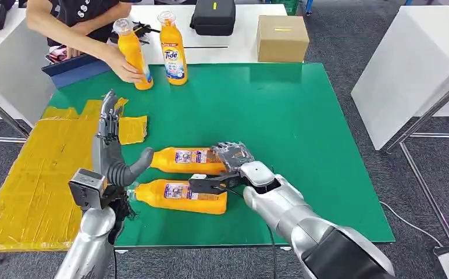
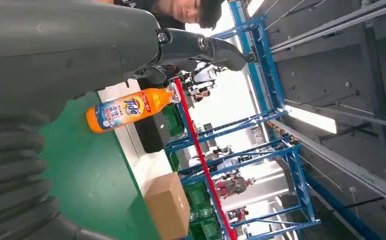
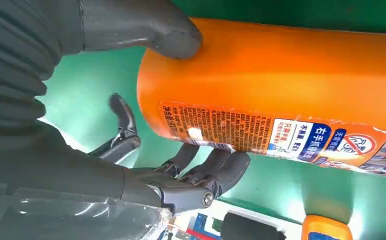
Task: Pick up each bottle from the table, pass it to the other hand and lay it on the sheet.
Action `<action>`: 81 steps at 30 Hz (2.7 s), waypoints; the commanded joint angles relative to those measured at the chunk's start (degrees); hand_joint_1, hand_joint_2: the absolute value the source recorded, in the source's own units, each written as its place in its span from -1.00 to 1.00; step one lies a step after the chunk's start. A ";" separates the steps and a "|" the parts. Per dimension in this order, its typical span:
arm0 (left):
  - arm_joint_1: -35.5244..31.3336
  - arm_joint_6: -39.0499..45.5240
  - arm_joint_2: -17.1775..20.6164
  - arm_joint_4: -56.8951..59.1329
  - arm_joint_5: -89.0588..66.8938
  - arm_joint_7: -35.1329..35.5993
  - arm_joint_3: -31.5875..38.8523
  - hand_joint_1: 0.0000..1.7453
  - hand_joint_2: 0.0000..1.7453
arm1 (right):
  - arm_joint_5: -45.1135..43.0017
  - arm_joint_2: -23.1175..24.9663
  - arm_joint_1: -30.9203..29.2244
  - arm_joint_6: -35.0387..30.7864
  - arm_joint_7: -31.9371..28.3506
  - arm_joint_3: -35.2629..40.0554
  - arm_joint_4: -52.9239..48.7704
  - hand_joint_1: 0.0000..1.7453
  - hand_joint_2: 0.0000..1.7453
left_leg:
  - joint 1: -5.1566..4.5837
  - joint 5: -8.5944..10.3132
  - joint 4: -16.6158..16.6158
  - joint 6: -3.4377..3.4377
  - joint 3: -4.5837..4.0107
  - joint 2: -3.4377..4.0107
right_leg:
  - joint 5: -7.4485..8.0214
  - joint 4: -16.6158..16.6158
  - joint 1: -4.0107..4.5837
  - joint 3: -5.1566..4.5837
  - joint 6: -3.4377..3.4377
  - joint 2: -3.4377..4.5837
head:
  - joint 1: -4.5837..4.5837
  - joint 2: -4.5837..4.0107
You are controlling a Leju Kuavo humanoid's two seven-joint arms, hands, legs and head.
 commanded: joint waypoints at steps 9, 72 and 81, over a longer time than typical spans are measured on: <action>-1.30 -0.50 0.02 3.07 0.07 0.49 -0.94 -1.00 1.00 | 2.93 -0.63 1.40 0.07 2.31 4.86 2.75 -1.00 1.00 | 0.00 -0.03 -0.14 -0.12 0.38 -0.16 | -0.09 -0.15 0.01 0.42 -0.03 -0.24 | 0.00 0.00; -1.29 -0.80 -0.37 4.13 1.37 0.00 1.58 -1.00 1.00 | 7.16 -3.28 4.11 6.87 -2.86 10.68 1.16 0.88 1.00 | 0.03 -0.04 -0.20 -0.16 0.85 -0.02 | -0.03 -0.24 0.05 0.87 -0.08 -0.16 | 0.00 0.00; -1.57 -1.04 -0.54 4.48 1.40 0.07 1.61 -1.00 1.00 | 7.10 -4.26 4.42 8.26 -3.50 11.38 1.12 0.86 1.00 | 0.02 -0.06 -0.18 -0.16 0.96 -0.03 | -0.04 -0.23 0.06 0.96 -0.09 -0.16 | 0.00 0.00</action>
